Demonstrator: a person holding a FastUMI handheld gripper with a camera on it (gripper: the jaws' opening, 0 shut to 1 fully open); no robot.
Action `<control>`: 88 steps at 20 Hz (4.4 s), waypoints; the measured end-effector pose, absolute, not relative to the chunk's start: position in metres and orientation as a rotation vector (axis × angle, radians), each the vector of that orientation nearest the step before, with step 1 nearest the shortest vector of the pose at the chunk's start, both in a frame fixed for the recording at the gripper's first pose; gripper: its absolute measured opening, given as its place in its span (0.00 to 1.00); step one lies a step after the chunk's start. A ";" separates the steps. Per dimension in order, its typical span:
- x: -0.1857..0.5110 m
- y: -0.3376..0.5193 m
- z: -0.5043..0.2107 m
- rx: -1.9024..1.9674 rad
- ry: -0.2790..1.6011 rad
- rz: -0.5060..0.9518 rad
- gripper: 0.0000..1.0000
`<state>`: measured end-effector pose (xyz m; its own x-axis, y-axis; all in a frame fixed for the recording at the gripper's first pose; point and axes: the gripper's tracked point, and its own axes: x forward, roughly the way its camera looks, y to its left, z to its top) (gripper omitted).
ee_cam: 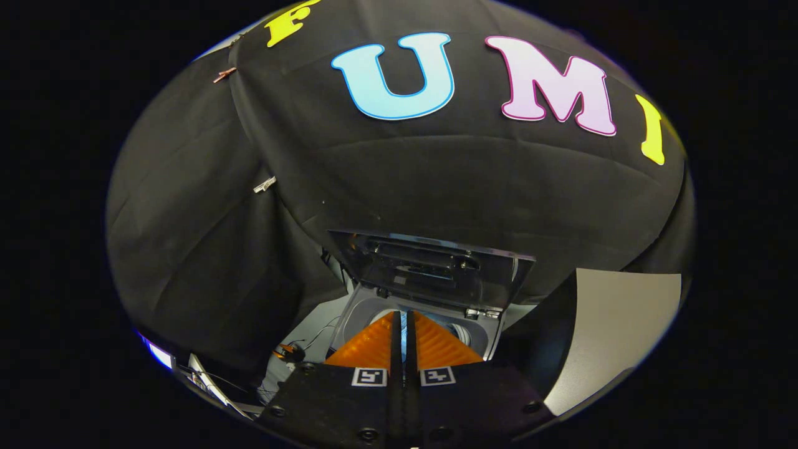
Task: Put the clothes into the washing machine and then close the washing machine lid.
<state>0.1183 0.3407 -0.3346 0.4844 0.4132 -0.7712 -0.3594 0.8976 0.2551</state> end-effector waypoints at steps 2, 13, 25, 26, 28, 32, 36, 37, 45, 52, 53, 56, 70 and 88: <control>0.116 0.345 -0.349 0.053 0.971 0.462 0.05; 0.101 0.371 -0.436 0.037 1.054 0.426 0.14; 0.106 0.378 -0.486 0.029 1.094 0.324 0.99; 0.109 0.381 -0.481 0.033 1.088 0.323 0.99; 0.128 0.385 -0.464 0.046 1.046 0.318 0.99; 0.186 0.397 -0.422 0.059 0.942 0.298 0.99; 0.231 0.401 -0.409 0.069 0.898 0.257 1.00; 0.241 0.400 -0.408 0.077 0.889 0.244 1.00; 0.281 0.403 -0.420 0.081 0.914 0.171 1.00; 0.276 0.400 -0.441 0.051 0.928 0.138 1.00; 0.274 0.400 -0.439 0.051 0.921 0.137 1.00; 0.264 0.400 -0.436 0.048 0.908 0.141 1.00; 0.178 0.398 -0.433 0.050 0.846 0.188 1.00; 0.093 0.397 -0.528 0.025 1.035 0.210 1.00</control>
<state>0.0927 0.3969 -0.5276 0.4926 0.1851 -0.8503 -0.1618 0.9796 0.1195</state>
